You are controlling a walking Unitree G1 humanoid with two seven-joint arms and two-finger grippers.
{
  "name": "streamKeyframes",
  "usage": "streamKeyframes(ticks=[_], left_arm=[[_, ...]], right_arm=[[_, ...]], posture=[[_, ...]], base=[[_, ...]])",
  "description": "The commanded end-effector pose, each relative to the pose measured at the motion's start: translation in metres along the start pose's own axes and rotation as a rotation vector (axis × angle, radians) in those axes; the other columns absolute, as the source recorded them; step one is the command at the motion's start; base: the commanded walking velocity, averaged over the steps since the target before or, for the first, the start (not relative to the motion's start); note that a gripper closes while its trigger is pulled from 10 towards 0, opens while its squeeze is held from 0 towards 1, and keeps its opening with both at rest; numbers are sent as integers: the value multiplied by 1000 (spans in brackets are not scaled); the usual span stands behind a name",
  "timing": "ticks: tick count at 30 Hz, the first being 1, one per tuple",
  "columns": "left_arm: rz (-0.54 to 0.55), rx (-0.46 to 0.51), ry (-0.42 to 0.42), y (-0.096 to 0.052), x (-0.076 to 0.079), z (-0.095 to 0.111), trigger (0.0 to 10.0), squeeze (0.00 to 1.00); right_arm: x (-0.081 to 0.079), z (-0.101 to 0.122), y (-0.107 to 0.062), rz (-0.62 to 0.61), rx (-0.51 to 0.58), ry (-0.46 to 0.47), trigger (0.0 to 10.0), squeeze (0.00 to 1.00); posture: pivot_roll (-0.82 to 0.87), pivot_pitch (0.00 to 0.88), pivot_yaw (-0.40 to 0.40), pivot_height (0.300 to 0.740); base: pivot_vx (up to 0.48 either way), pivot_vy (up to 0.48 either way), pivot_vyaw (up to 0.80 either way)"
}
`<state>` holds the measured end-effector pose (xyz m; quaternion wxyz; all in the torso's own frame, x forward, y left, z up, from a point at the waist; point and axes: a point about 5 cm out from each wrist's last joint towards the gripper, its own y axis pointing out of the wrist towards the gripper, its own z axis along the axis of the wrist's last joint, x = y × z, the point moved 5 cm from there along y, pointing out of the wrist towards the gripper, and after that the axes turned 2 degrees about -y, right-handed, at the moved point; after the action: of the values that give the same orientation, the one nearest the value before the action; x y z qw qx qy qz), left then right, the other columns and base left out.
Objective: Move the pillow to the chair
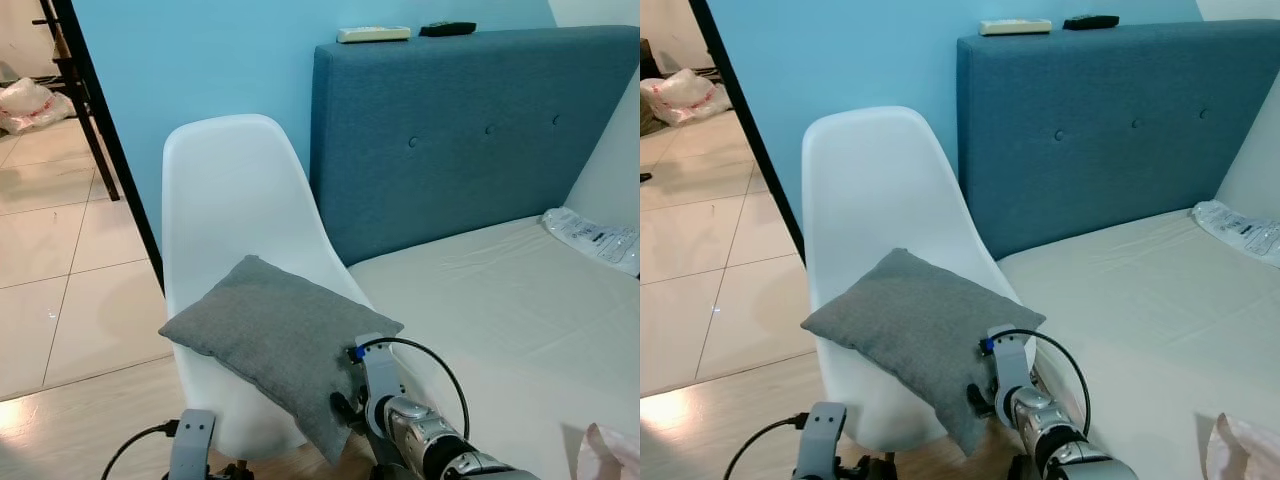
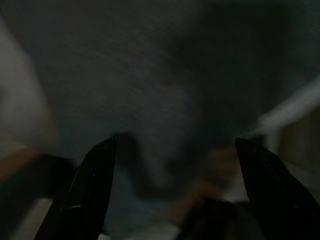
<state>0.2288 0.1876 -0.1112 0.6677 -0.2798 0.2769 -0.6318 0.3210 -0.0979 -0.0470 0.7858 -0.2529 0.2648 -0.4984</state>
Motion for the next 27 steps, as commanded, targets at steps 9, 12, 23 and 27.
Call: streamKeyframes(ticks=[9, 12, 23, 27], left_arm=[[205, -99, -19, -9, -45, -23, 10000, 0], [223, -101, -61, -9, -48, -23, 10000, 0], [203, -82, -123, -6, -37, -17, 10000, 0], [203, -76, -131, -5, -36, -15, 10000, 0]], right_arm=[[20, 26, -9, 5, 191, 211, 10000, 0], [13, 8, -7, -6, 138, 197, 10000, 0], [-31, -59, -2, 74, -64, 79, 10000, 0], [-42, -79, -4, 106, -122, 9, 10000, 0]], posture=[[57, 0, -40, 620], [63, 0, -43, 635], [79, 0, -55, 685], [83, 0, -62, 705]], base=[[0, 0, 0], [0, 0, 0], [0, 0, 0], [0, 0, 0]])
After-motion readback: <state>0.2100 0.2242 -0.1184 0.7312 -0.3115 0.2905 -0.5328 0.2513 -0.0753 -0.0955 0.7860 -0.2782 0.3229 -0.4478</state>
